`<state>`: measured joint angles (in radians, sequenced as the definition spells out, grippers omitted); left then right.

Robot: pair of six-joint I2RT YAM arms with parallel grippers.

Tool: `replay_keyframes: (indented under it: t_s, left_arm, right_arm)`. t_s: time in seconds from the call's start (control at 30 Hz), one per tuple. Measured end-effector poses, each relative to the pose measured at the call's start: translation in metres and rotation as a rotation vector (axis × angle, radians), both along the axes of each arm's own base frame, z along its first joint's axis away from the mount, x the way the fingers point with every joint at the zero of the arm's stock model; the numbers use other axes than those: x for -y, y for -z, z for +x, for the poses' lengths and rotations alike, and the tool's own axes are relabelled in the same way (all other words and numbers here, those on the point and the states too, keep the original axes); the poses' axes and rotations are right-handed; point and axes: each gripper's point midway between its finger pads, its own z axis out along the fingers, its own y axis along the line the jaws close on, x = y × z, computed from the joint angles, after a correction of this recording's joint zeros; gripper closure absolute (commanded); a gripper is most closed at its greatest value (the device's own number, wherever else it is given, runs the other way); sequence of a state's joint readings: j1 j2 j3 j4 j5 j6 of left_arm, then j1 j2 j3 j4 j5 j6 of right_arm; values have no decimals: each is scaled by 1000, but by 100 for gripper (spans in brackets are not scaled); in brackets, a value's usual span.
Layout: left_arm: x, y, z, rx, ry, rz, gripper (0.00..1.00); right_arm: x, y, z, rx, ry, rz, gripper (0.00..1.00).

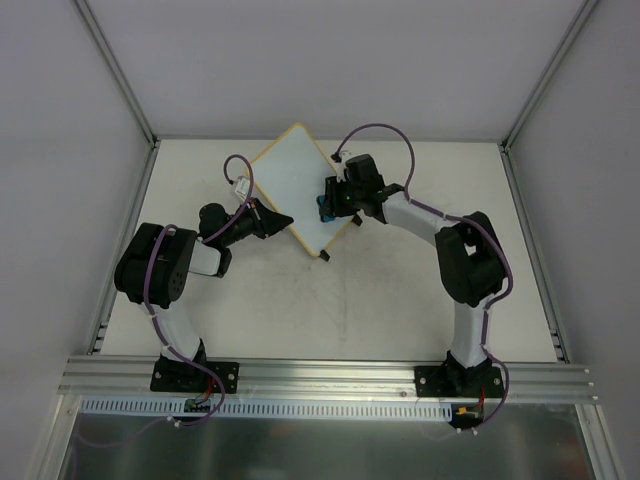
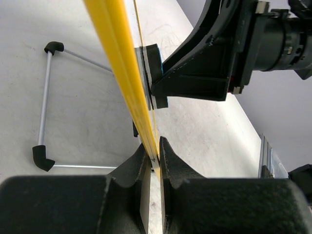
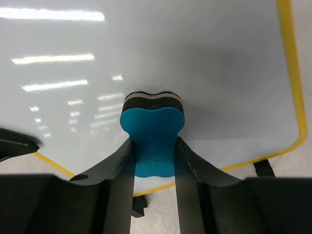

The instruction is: Erase the whiteboard

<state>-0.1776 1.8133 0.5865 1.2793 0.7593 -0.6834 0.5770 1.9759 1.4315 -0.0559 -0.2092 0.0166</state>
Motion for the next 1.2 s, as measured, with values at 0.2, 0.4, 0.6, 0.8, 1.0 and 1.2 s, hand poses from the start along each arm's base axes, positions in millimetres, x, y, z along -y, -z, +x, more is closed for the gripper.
replay_keyframes:
  t_s: [0.2, 0.4, 0.6, 0.8, 1.0, 1.2]
  left_arm:
    - [1, -1, -1, 4, 7, 0, 100]
    - [5, -6, -2, 41, 42, 9, 100]
    - [7, -6, -3, 53, 70, 12, 100]
    - [9, -6, 4, 41, 126, -6, 100]
    - [7, -2, 8, -1, 159, -29, 100]
    - [7, -2, 7, -4, 168, -32, 93]
  right_arm:
    - [27, 15, 0, -29, 65, -18, 100]
    - [53, 7, -32, -33, 97, -55, 100]
    - [80, -41, -67, 60, 122, -18, 100]
    - [110, -39, -98, 49, 165, -68, 100]
    - [148, 8, -128, -60, 232, -226, 100]
    - [168, 26, -140, -96, 273, -305, 100]
